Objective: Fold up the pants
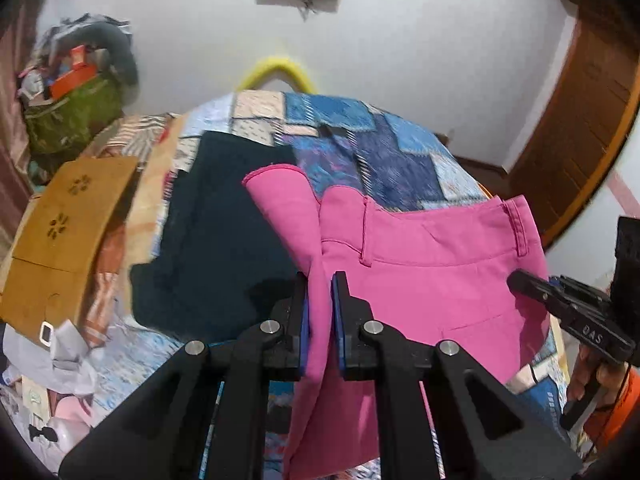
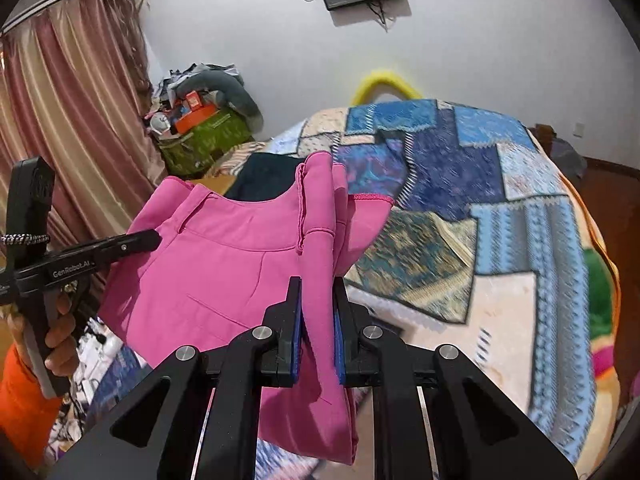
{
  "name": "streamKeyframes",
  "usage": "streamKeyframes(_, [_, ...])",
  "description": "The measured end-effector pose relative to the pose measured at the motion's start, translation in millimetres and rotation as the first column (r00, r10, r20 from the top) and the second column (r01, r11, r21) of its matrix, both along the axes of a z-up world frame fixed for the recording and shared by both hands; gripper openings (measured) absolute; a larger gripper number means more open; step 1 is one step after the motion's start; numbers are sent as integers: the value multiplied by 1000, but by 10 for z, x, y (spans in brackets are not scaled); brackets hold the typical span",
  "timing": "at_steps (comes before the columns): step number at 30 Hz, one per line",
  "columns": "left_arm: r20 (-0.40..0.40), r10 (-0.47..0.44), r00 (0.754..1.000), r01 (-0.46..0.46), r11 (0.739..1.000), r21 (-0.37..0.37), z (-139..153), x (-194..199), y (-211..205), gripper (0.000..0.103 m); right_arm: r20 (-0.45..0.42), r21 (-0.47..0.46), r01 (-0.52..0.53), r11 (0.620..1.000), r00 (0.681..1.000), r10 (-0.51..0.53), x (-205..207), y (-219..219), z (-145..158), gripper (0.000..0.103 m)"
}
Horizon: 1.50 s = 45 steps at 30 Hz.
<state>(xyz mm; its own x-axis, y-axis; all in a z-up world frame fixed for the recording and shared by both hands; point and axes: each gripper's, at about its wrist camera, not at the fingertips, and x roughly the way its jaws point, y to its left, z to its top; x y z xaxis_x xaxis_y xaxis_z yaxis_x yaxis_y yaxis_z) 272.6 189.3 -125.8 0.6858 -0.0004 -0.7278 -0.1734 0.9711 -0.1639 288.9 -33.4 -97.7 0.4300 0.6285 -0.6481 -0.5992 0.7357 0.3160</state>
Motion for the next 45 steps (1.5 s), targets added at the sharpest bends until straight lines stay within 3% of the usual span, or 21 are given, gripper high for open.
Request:
streamKeyframes(21, [-39,254,966,-252,966,49,-442,578,1494,10,10,-54,-52,997,999,52,624,1691,-365,11])
streamKeyframes(29, [-119,247,962,-238,968,83,-978,940,1633,11,-44,-103,-20,994,999,15,825,1849,-730,12])
streamKeyframes(34, [-200,271,942,-255,961,104,-1299,991,1734,18,-28,-172,-6,985,1000,1,812,1853,-900,28])
streamKeyframes(37, [-194,282,940,-270,959,85,-1318,873,1814,19,9,-202,-11,979,1000,13,744,1837,-871,31])
streamKeyframes(40, [-202,288,936,-265,955,132,-1275,783,1803,20,27,-230,-22,973,999,29,642,1812,-809,39])
streamKeyframes(45, [-193,263,945,-231,958,173,-1004,526,1618,26,47,-207,-28,978,998,39,510,1713,-606,40])
